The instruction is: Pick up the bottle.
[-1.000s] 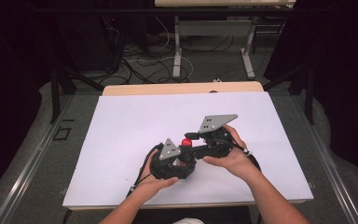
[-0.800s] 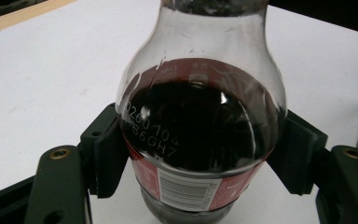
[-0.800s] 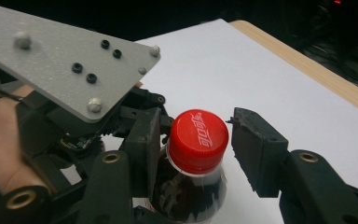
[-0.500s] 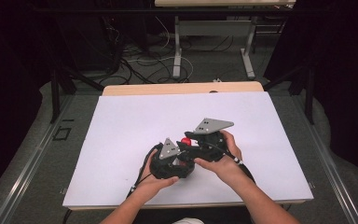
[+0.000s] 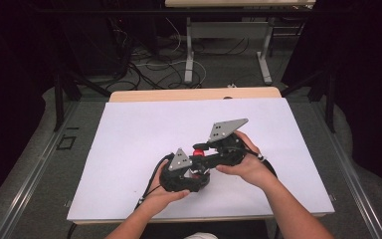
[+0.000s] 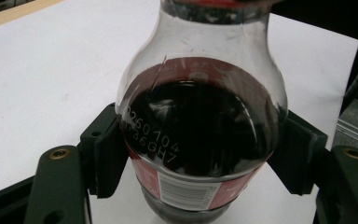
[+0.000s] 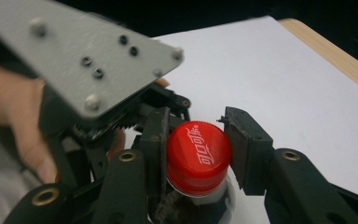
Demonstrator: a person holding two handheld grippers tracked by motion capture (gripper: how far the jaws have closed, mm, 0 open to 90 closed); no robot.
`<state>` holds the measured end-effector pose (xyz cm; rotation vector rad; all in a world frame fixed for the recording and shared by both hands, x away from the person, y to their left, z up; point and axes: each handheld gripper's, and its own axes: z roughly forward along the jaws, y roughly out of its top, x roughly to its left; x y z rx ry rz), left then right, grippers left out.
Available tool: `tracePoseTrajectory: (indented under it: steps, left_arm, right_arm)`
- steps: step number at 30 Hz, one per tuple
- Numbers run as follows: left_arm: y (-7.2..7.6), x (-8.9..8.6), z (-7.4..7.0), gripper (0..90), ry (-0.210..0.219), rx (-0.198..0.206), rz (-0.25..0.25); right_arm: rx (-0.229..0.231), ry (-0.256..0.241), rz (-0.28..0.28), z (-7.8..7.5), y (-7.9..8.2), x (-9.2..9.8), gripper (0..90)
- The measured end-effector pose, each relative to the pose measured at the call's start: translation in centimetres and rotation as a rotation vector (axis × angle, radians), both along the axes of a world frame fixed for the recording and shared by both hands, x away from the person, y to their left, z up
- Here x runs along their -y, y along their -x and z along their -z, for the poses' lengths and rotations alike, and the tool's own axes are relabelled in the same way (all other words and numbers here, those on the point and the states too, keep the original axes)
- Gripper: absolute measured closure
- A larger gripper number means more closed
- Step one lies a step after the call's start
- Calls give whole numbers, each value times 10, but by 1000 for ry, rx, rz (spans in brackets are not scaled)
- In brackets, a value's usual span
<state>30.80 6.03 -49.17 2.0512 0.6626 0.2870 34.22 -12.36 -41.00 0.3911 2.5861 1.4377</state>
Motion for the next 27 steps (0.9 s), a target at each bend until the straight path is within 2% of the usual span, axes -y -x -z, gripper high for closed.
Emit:
tracePoseTrajectory:
  steps: [1, 3, 6, 10, 12, 14, 16, 17, 19, 20, 21, 22, 23, 24, 27]
  left_arm:
    - [1, 1, 0, 303, 5, 3, -3]
    - [1, 1, -1, 303, 6, 1, -14]
    - [0, 0, -2, 303, -1, 10, -19]
    - [-1, -1, -1, 303, -3, 3, -43]
    - [-1, -1, -1, 303, 3, -2, -48]
    - [-1, -1, -1, 302, 0, -8, -44]
    - [-1, -1, -1, 303, -3, 3, -38]
    - [-1, -1, -1, 303, -3, 3, -38]
    - [0, -1, -1, 303, -5, 2, -33]
    - [0, -1, -1, 303, -3, 3, -30]
    - [0, -1, -1, 303, -2, 5, -27]
    - [0, -1, -1, 303, -2, 5, -27]
    - [1, -2, -2, 303, -5, 4, -17]
    - [1, -1, -2, 303, -9, 0, -10]
    - [1, -1, -2, 303, 0, -1, -12]
  right_arm:
    - [-3, 4, -38, -1, -3, 2, 611]
    - [-12, 2, -18, -2, -2, 3, 597]
    - [-24, -41, 55, -4, 5, 2, 523]
    - [9, -18, 197, -5, 17, -4, 518]
    - [-2, -24, 258, -4, 20, -7, 526]
    - [-12, -30, 294, -2, 22, -11, 543]
    - [-14, -16, 316, -1, 22, -13, 571]
    - [-17, -10, 314, 0, 22, -14, 603]
    - [-18, -3, 292, 0, 21, -13, 607]
    - [-32, 5, 260, -1, 19, -12, 608]
    - [-24, 9, 211, -1, 16, -10, 610]
    - [-24, 9, 211, -1, 16, -10, 610]
    - [-17, 6, 126, -2, 9, -7, 611]
    - [0, 10, 70, -2, 5, -5, 611]
    - [-28, 12, -4, -3, -2, 0, 608]
